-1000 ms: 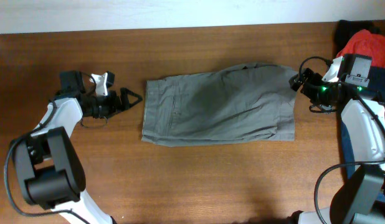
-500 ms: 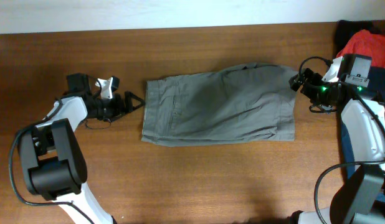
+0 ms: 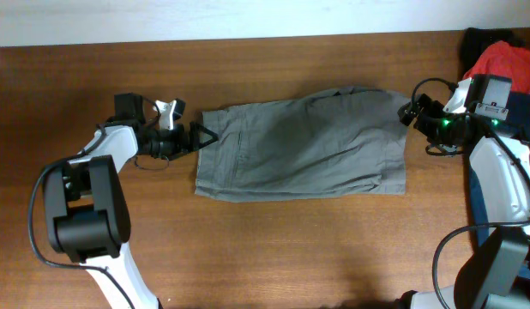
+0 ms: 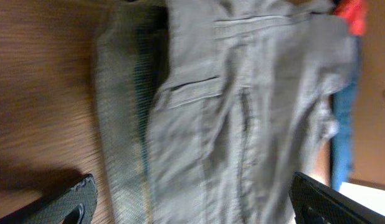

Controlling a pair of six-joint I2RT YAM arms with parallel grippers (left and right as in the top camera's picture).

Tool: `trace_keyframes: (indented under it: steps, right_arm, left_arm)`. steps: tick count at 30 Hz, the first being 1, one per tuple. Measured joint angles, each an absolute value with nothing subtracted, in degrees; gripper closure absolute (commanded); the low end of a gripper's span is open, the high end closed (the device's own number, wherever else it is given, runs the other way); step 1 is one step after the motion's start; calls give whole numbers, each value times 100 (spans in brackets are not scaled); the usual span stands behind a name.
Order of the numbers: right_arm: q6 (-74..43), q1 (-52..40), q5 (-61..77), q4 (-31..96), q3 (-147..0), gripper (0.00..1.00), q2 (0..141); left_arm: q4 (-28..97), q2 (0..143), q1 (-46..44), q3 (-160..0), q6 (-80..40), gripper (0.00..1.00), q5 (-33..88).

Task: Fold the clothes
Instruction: 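Grasp the left hem of the shorts with the left gripper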

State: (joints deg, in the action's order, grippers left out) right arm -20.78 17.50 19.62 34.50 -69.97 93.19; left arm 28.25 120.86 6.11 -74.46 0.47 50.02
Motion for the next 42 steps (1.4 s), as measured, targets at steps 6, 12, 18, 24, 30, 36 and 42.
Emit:
trace_keyframes:
  steps: [6,12,18,24,30,36,42]
  right_arm:
    - [-2078,1750,1962,3450,-6997,1,9319]
    - [-2078,1750,1962,3450,-6997,1,9319]
    - [-2078,1750,1962,3448,-6997,1,9319]
    - [-2080,1750,1964,3450,-6997,1,9319]
    - [-2073,1750,1962,3448,-6997,1,9319]
    - [-2080,1750,1962,3448,-6997,1,9319]
    - [-2073,1750,1962,3448,-6997,1,9319]
  left_arm:
    - [2952,12333,635,-7491,93,1,5741]
    - [2995,12366,633,-7491,99,11,5843]
    - [3035,12431,626,-7461,113,33,5675]
    - [3015,12468,622,-7424,95,55,5561]
    - [3022,12571,615,-7356,51,100,5334]
    - [3022,12602,617,-7345,43,100,5363]
    - [3363,12621,672,-7459,45,100,5310]
